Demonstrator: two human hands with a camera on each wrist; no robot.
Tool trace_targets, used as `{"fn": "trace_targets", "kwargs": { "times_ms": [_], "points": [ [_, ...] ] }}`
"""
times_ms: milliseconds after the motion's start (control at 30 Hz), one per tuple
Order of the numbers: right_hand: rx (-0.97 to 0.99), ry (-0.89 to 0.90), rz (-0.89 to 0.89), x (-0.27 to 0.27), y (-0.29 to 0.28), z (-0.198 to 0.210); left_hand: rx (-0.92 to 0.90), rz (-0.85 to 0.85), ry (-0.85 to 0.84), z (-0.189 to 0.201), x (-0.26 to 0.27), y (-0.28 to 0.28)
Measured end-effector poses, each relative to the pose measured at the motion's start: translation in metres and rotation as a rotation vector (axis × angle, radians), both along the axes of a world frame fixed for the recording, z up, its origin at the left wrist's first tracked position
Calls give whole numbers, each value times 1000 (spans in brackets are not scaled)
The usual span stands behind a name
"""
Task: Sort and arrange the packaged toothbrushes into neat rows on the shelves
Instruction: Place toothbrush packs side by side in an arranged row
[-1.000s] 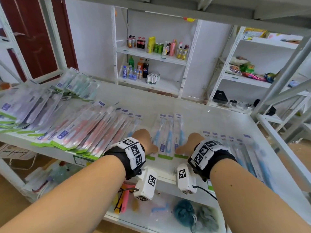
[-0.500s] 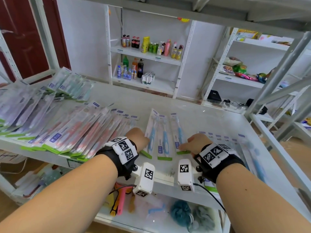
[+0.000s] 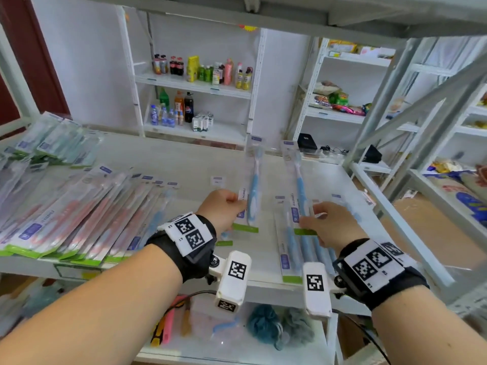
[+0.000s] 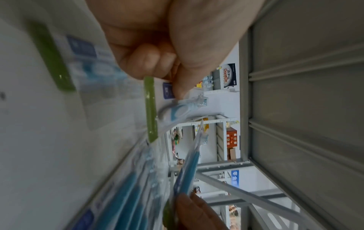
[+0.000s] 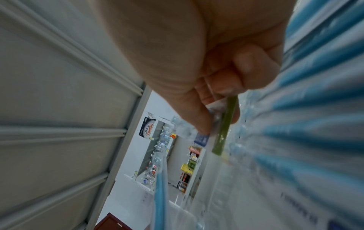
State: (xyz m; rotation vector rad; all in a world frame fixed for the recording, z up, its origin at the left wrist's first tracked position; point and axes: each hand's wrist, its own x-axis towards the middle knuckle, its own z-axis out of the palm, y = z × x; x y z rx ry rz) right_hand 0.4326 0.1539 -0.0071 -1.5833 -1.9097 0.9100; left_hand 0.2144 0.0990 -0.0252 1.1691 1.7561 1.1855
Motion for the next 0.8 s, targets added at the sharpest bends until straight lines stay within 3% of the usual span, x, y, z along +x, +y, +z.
{"fn": "trace_targets", "kwargs": {
  "times_ms": [133,400,800],
  "points": [
    [11,66,-91,39,-4,-5,-3,-66,-119,-2,34,7],
    [-17,208,-180,96,-13,-24,-43,-150,-191,-1,80,10],
    [-48,401,-222,138,-22,-33,-237,-321,-178,-1,154,27]
  ]
}}
